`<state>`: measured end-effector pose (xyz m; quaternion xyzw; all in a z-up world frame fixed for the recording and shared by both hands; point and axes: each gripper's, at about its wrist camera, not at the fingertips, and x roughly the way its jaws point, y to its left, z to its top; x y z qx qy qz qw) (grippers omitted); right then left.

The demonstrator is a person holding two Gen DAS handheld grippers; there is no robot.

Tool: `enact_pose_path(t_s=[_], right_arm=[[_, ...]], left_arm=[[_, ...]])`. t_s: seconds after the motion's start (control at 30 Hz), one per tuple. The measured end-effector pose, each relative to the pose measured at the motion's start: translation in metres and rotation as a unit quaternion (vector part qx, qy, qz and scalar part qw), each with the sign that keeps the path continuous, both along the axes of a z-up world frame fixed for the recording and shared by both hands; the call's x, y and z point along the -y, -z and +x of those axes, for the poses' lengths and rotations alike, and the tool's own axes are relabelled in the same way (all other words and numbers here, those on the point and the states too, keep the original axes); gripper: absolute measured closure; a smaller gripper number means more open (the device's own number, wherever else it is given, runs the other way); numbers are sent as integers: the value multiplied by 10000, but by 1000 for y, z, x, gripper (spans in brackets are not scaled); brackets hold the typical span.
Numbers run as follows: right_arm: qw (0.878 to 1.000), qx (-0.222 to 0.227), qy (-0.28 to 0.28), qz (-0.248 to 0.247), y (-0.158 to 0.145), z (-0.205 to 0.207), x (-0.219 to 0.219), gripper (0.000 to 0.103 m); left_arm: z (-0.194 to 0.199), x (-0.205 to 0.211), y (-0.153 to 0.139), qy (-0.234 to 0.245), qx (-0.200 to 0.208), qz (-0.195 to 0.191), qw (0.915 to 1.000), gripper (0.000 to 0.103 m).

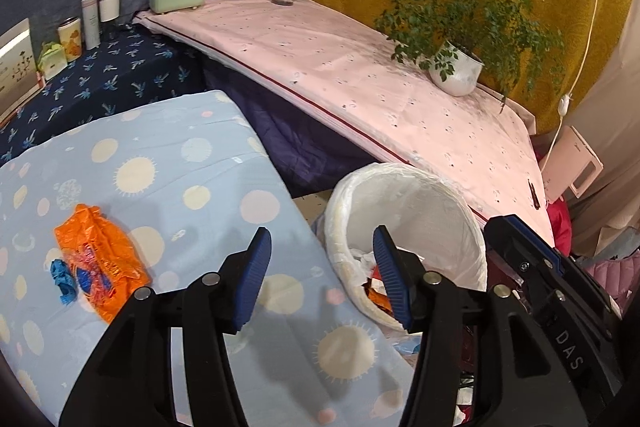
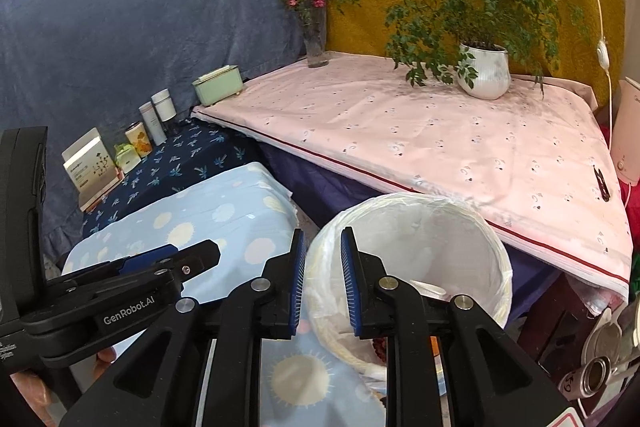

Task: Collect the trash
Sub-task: 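Move both tools back over the orange bag and blue glove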

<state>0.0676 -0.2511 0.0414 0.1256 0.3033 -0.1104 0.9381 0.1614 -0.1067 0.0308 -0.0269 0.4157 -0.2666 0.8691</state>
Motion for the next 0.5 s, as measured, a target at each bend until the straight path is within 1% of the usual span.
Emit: enact_pose_path(t_s=[0.07,0.13,0.2,0.3,0.37,0.43,0.5], right_arm=[[10000,-1,-79,-11,-1,2,-9,83],[9999,-6,-152,-23,-1,5,-17,81],[9997,-7,-229,-41,0,7,-26,78],[9993,-37,-362,-46,1,13,-41,77],[9990,-62,-447,-43,3,17,-51,74],[9985,-81,-540,-37,5,20,-62,68],[9978,-111,-647,-38,9,25,-74,64]], left_arm=[[1,-9,0,-75,2,-3,10000,53],[2,-19,1,-164,1,-5,9999,52],[4,-28,1,-266,6,15,9996,49],[6,-47,3,-429,32,49,9991,47],[8,-58,4,-566,25,52,9984,41],[11,-74,8,-784,-1,54,9969,35],[14,-89,13,-988,-62,58,9951,33]])
